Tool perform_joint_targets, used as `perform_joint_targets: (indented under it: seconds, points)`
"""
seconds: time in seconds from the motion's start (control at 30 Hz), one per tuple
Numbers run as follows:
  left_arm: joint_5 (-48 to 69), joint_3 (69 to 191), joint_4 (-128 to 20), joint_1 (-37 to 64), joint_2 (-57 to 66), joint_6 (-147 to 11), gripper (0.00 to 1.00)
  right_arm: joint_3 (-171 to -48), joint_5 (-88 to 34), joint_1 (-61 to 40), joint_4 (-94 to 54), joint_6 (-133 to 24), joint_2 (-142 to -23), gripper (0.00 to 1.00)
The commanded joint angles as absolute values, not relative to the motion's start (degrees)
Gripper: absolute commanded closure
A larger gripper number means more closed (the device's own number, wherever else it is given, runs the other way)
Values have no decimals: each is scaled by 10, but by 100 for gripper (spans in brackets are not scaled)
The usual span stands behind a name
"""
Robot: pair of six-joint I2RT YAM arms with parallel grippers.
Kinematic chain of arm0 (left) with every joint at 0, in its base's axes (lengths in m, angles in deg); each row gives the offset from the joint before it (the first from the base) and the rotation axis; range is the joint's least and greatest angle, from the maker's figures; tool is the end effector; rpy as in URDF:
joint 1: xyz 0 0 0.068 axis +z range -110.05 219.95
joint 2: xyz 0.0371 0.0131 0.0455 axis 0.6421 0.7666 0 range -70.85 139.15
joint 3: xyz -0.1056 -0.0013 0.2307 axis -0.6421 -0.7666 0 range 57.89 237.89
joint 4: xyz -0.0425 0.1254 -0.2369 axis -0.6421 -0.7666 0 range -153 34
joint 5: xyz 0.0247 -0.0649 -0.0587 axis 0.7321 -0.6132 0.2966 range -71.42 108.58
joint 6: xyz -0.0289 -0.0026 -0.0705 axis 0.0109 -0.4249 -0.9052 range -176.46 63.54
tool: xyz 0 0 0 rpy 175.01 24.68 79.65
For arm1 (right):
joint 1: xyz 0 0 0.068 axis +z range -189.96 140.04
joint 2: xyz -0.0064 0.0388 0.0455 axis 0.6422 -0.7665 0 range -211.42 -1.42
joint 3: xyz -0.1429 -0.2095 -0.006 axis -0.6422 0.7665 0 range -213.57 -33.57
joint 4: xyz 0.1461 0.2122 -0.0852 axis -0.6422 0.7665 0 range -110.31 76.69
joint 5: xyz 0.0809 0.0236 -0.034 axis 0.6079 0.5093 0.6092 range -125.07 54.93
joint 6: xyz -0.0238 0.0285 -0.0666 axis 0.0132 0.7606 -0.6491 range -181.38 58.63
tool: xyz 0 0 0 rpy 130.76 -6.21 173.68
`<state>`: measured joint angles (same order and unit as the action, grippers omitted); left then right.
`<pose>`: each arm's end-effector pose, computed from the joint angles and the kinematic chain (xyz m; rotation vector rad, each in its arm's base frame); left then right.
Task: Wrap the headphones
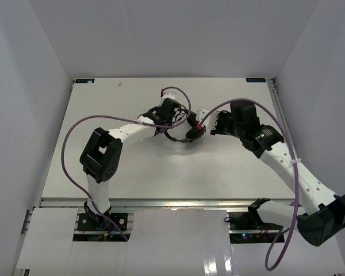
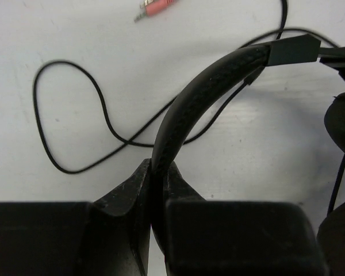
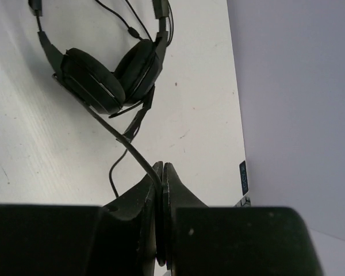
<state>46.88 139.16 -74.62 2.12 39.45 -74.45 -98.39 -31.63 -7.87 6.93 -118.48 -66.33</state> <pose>0.3707 -0.2490 0.1743 0.1729 2.2747 0.0940 0.2480 0.1601 0.3306 -1.4683 1.4358 -0.2105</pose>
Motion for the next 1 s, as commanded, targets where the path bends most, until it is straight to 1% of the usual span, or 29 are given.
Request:
perform_joint_targets:
  seconds: [0.0,0.07,0.13,0.33,0.4,0.6,0.8,0.97]
  points:
    - [487,1377,-675,43,311,-748,100,-996,-192,-87,66,-1165,-639,92]
    - [462,1402,-714,58,320,-819,100,-994,-128,-86,89,-1162,-641,92]
    - [434,1444,-755,70,341,-896,100,-991,-90,-80,101,-1161,-645,92]
    - [338,1569,-819,73,404,-1039,100,-985,-77,-64,107,-1161,-653,92]
    - [323,1613,-828,73,423,-1070,100,-981,-76,-59,106,-1162,-654,92]
    - [321,1675,-855,71,475,-1121,100,-977,-81,-41,103,-1164,-661,92]
    - [300,1693,-868,64,524,-1155,100,-1007,-81,-25,106,-1160,-685,92]
    - [277,1706,-867,64,531,-1179,100,-985,-80,-16,102,-1158,-689,92]
